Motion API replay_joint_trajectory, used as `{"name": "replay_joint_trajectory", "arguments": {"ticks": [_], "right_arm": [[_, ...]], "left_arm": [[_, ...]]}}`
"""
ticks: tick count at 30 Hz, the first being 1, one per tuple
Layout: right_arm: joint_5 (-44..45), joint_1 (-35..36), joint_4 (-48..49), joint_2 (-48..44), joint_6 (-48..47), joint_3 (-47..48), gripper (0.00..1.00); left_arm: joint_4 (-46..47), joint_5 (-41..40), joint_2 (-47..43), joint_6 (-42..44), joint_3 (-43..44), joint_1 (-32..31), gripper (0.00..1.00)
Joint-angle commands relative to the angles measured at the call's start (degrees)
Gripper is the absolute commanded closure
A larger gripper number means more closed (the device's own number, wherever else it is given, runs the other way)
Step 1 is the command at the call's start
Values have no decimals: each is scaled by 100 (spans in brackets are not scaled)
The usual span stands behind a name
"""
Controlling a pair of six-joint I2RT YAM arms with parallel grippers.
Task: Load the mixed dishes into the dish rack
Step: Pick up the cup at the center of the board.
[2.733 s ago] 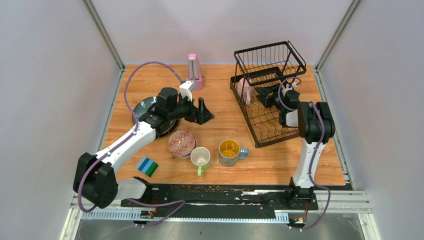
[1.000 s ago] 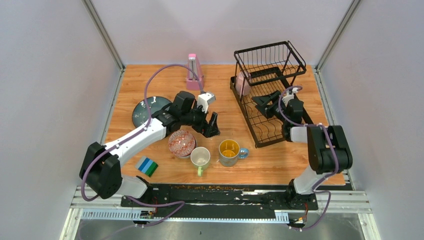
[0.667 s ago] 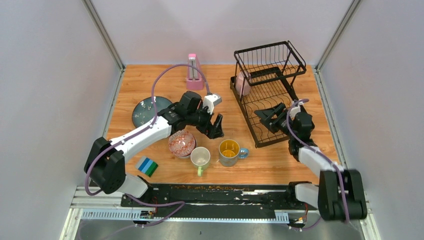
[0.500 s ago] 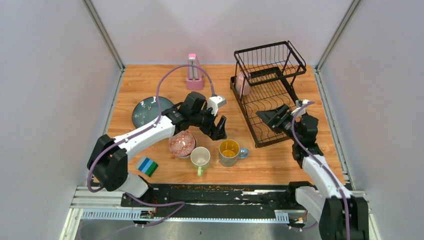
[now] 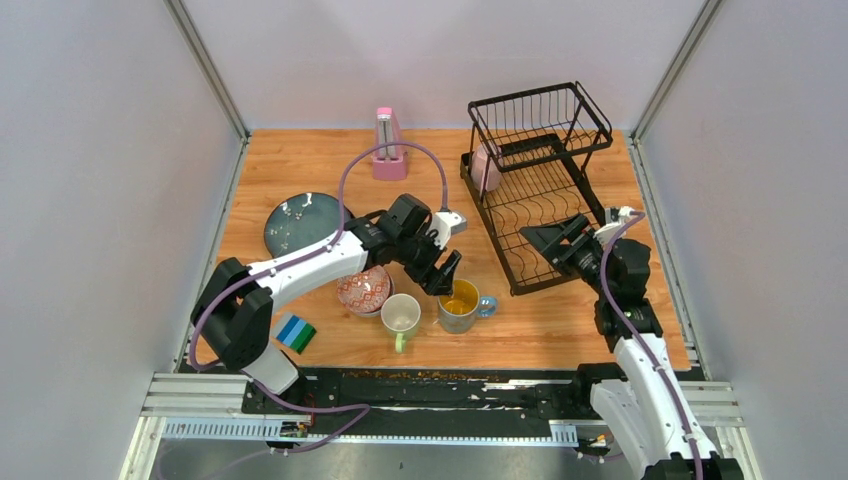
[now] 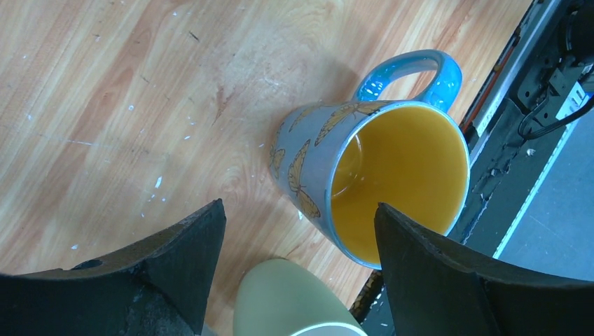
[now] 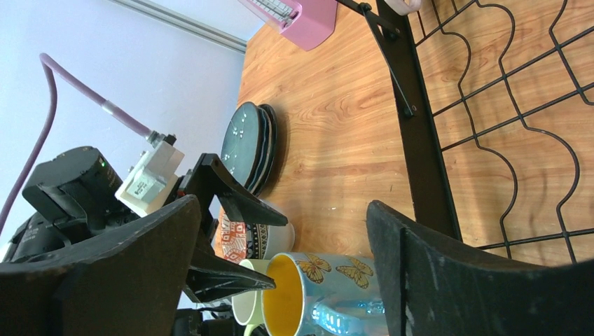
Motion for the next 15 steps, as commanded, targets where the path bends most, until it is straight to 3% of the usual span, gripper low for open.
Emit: {"name": "replay_joint_trajectory", "arguments": {"ticks": [1, 10, 15], "right_arm": [[147, -10, -365, 47, 301, 415, 2], [428, -8, -433, -142, 1120, 117, 0], [713, -6, -479, -355, 1701, -33, 0]], "left_arm": [[-146, 45, 128, 210, 308, -98, 17], [-357, -43, 455, 197, 544, -124, 26], [-365, -167, 545, 113, 649, -122, 27]]}}
